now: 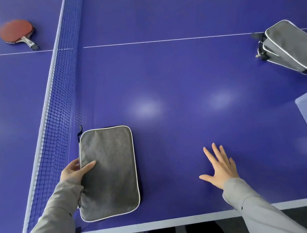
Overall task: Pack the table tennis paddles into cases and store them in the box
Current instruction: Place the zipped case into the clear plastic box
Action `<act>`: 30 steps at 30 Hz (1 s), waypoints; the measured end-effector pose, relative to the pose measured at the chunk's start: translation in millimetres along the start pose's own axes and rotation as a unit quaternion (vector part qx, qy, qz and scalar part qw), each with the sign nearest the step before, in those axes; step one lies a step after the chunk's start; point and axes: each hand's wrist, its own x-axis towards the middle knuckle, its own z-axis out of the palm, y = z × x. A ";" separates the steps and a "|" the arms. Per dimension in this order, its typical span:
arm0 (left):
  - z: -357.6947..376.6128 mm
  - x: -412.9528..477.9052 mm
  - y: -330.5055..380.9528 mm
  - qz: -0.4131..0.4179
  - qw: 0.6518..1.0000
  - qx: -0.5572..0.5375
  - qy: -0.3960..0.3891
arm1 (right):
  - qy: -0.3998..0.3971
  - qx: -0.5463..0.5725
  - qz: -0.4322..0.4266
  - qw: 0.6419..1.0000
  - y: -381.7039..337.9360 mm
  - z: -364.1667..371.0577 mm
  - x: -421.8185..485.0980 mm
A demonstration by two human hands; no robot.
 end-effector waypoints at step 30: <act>230.8 -148.2 55.9 0.413 0.708 0.572 -0.034 | 0.123 0.031 0.011 0.992 69.1 -51.9 -47.2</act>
